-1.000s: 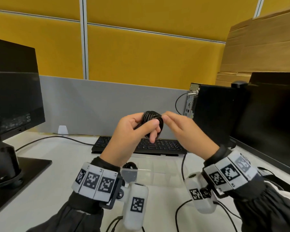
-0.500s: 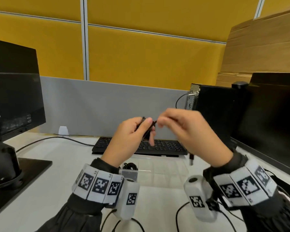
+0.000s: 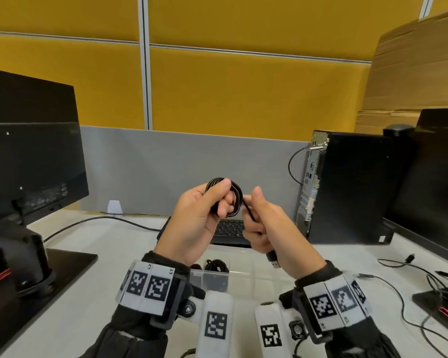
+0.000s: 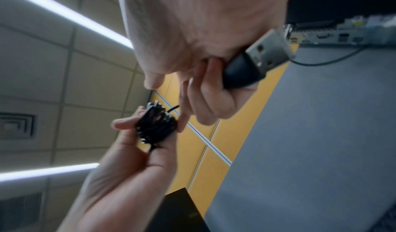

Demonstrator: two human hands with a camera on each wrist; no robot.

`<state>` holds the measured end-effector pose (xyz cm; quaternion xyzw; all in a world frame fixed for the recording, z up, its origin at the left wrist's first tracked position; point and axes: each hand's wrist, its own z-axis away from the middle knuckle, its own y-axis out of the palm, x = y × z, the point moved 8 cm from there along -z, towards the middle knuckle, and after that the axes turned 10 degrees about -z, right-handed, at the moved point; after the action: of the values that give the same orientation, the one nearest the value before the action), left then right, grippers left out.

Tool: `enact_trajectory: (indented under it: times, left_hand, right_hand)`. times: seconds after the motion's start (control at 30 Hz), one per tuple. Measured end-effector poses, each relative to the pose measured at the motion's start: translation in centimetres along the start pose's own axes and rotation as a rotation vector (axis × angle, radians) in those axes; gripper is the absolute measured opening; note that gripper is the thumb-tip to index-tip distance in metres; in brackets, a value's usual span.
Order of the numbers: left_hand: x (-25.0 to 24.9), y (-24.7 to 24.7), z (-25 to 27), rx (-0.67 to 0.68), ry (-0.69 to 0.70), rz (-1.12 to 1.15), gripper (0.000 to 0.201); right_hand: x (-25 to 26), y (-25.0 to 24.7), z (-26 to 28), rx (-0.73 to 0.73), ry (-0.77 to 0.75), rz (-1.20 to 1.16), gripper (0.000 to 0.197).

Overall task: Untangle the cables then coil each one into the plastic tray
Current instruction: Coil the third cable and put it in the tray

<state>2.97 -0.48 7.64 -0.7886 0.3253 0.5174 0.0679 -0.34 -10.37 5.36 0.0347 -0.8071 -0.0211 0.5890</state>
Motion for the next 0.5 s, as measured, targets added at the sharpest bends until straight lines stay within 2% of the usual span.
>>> enact_trajectory:
  times: [0.07,0.27,0.5]
  left_hand:
    - [1.0,0.0,-0.3,-0.006,-0.051,0.031,0.022]
    - [2.2,0.2,-0.6,0.027,-0.117,-0.050,0.025]
    - [1.1,0.9,0.1,0.074,-0.073,-0.370,0.027]
  right_hand:
    - [0.0,0.3,-0.1,-0.002,-0.007,0.000,0.036]
    - [-0.5,-0.9,-0.8,-0.073,-0.001,-0.014,0.041]
    - [-0.2,-1.5,-0.6,-0.092,-0.026,-0.030,0.032]
